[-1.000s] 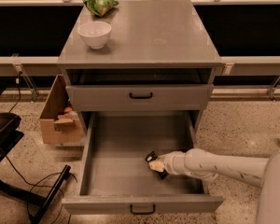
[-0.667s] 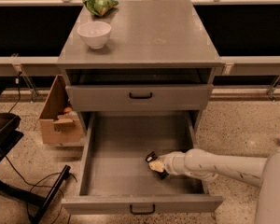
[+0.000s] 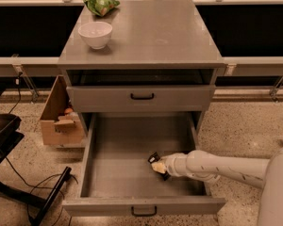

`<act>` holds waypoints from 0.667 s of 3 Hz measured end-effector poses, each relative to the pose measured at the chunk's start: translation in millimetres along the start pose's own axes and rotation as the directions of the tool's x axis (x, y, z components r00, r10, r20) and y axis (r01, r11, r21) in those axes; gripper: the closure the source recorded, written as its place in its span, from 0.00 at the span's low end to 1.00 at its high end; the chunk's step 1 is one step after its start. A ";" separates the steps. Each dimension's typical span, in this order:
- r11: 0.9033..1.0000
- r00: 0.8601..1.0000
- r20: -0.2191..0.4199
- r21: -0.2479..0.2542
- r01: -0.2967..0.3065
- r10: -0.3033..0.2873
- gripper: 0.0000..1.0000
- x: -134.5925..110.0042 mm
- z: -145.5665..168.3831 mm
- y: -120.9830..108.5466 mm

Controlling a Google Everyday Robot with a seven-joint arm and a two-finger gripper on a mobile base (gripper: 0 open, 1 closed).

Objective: Place rxbar chocolate into middle drawer

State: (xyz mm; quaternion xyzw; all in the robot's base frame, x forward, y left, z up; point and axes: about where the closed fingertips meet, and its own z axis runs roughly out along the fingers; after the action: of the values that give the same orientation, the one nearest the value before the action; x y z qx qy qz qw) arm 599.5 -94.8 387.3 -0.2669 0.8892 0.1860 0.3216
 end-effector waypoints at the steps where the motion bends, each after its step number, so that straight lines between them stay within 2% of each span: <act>1: 1.000 1.000 0.000 0.000 0.000 0.000 0.15 0.0 0.0 0.0; 2: 1.000 1.000 0.000 0.000 0.000 0.000 0.00 0.0 0.0 0.0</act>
Offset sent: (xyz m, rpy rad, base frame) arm 0.0000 0.0000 0.0000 0.0000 0.0000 0.0000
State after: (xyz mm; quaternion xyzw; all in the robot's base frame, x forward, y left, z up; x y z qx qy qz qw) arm 599.5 -94.8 387.2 -0.2670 0.8892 0.1861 0.3215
